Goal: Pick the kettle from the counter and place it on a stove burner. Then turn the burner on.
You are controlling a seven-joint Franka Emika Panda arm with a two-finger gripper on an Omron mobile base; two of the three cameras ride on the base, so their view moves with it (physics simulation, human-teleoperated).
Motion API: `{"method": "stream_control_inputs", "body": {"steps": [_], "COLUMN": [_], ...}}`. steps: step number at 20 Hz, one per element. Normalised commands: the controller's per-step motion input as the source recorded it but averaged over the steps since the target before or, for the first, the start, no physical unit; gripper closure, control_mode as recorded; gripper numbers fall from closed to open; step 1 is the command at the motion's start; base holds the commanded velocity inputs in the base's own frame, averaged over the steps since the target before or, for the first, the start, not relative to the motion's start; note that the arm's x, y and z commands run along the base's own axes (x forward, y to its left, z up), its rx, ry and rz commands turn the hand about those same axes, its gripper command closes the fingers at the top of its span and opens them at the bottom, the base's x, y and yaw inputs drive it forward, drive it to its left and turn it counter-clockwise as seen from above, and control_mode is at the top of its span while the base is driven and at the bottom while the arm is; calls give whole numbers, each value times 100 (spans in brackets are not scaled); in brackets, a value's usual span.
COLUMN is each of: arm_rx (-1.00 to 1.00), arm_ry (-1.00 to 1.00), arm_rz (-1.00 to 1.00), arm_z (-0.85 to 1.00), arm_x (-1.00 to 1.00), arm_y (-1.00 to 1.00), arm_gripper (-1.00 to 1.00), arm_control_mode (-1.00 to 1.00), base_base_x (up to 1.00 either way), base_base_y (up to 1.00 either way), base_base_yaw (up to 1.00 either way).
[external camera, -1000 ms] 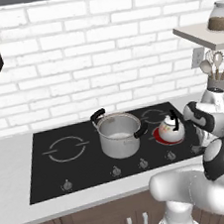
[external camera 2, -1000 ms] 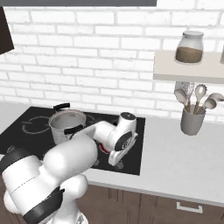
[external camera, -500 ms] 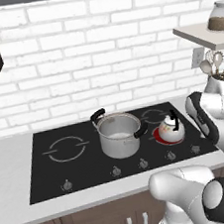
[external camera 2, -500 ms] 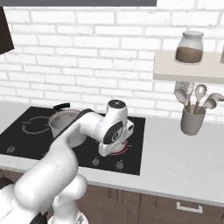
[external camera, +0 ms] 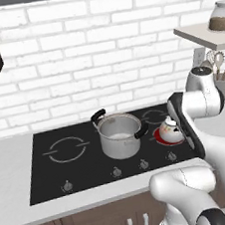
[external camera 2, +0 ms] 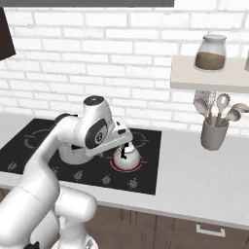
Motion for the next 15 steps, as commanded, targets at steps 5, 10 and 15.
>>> {"method": "stream_control_inputs", "body": {"steps": [5, 10, 15], "arm_rx": [1, 3, 10], "arm_ry": [-12, -22, -29], "arm_rz": [-43, -48, -42], "arm_z": [29, 22, 53], "arm_x": [-24, -49, -39], "arm_y": [58, 31, 8], "arm_gripper": [-100, -100, -100], "arm_control_mode": [-100, -100, -100], "base_base_x": [0, 0, 0], "base_base_y": [0, 0, 0], "base_base_yaw": [0, 0, 0]}}
